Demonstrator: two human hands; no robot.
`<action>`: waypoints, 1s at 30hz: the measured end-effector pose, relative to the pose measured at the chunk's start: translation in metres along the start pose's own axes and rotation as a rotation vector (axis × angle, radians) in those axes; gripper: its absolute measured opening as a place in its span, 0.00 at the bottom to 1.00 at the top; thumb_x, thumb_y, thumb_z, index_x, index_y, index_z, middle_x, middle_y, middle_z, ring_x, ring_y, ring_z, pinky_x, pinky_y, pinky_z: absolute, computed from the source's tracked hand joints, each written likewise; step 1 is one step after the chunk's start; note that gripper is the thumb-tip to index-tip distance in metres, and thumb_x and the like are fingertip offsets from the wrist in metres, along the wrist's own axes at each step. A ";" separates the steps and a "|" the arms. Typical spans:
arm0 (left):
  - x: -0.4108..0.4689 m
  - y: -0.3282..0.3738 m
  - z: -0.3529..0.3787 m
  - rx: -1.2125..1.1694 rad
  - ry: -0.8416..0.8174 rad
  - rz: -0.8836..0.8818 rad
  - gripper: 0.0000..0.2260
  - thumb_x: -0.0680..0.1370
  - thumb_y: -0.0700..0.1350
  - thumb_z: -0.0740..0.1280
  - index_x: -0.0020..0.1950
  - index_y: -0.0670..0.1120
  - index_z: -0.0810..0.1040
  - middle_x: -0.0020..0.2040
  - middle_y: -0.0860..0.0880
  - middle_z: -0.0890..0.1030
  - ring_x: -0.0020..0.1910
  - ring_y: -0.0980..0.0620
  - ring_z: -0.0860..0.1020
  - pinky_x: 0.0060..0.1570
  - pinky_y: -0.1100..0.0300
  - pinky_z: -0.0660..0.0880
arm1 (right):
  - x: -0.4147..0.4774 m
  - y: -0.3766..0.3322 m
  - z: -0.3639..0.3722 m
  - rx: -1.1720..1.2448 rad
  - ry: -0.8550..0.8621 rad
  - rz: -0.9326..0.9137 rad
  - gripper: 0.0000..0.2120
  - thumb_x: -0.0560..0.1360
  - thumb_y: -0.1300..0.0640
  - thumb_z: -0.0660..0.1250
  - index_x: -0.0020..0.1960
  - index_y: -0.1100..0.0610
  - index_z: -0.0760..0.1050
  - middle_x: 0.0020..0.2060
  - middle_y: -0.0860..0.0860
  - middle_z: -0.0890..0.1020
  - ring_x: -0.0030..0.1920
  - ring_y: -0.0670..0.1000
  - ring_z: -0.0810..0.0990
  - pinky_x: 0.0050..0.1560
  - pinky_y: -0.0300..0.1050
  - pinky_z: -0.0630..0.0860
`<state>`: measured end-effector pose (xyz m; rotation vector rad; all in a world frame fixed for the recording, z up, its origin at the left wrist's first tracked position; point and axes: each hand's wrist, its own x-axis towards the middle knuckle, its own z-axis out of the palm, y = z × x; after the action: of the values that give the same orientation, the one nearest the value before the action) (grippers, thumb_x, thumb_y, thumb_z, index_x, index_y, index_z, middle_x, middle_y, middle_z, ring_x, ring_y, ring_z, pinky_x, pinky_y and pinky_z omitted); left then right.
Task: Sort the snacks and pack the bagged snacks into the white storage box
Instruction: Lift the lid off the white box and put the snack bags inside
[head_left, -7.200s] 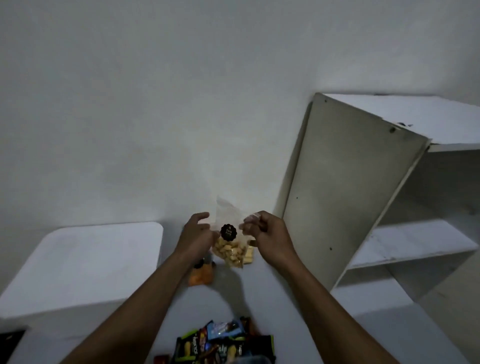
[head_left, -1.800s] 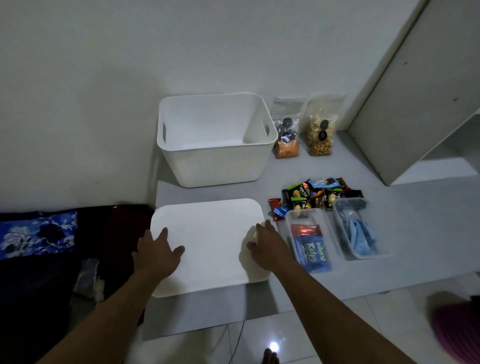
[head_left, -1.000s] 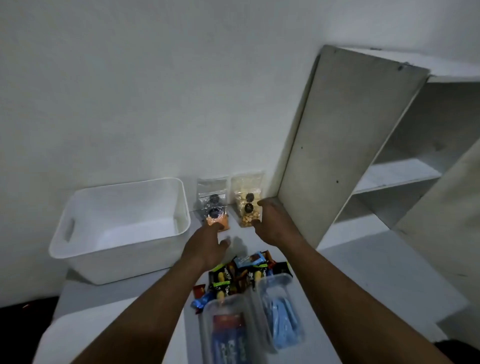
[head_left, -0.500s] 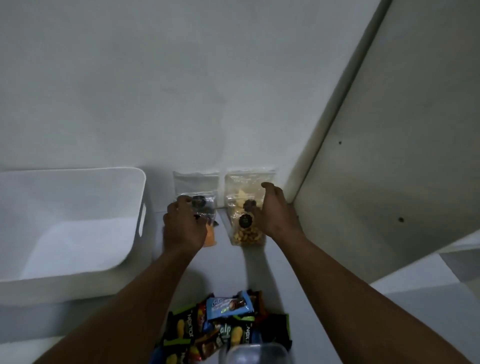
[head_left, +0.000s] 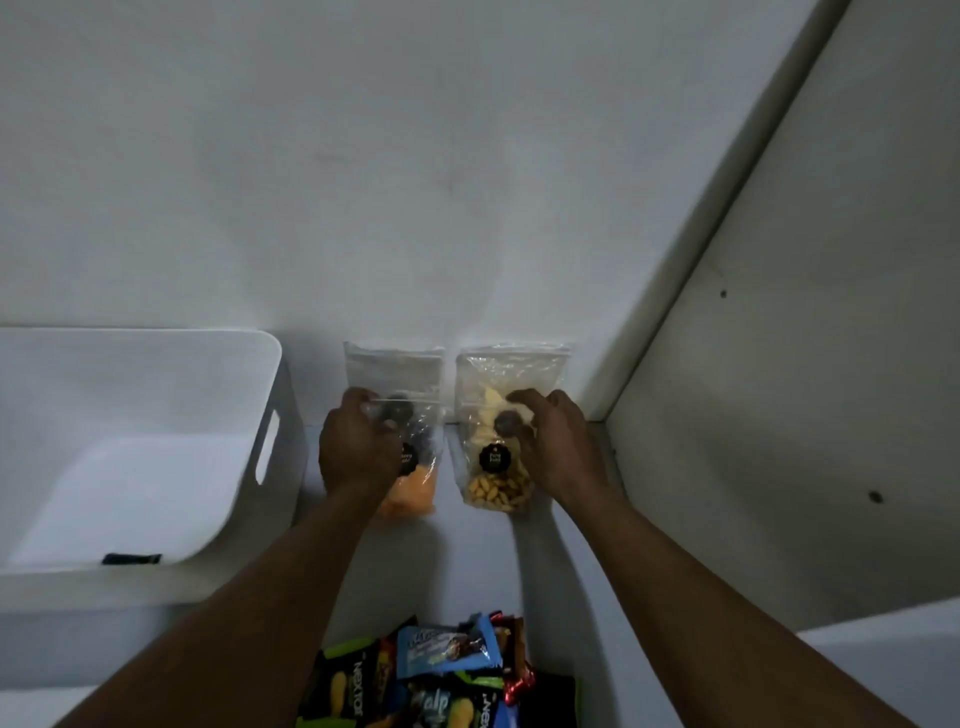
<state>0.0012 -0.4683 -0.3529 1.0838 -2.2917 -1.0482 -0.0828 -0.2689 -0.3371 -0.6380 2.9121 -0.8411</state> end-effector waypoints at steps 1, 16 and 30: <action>-0.001 0.002 -0.002 0.012 -0.011 0.034 0.08 0.74 0.39 0.65 0.52 0.46 0.79 0.46 0.40 0.82 0.47 0.39 0.80 0.41 0.56 0.71 | 0.000 0.000 -0.004 -0.004 -0.004 -0.008 0.13 0.78 0.54 0.65 0.62 0.45 0.75 0.52 0.51 0.75 0.53 0.54 0.77 0.50 0.48 0.77; -0.017 0.067 -0.078 0.115 -0.217 0.361 0.15 0.78 0.41 0.64 0.62 0.52 0.82 0.63 0.48 0.82 0.63 0.48 0.78 0.61 0.60 0.71 | -0.019 -0.053 -0.093 -0.112 -0.002 -0.052 0.24 0.77 0.63 0.61 0.68 0.43 0.75 0.55 0.47 0.83 0.58 0.51 0.79 0.56 0.43 0.76; 0.011 0.109 -0.279 0.064 -0.237 0.539 0.21 0.74 0.35 0.61 0.59 0.55 0.81 0.48 0.50 0.84 0.50 0.46 0.82 0.51 0.49 0.80 | -0.046 -0.207 -0.169 -0.081 0.150 -0.136 0.26 0.76 0.67 0.58 0.67 0.45 0.76 0.47 0.44 0.81 0.53 0.48 0.79 0.51 0.41 0.74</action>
<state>0.1128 -0.5590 -0.0899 0.3256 -2.6015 -0.9182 0.0108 -0.3250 -0.0888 -0.8221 3.0805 -0.8215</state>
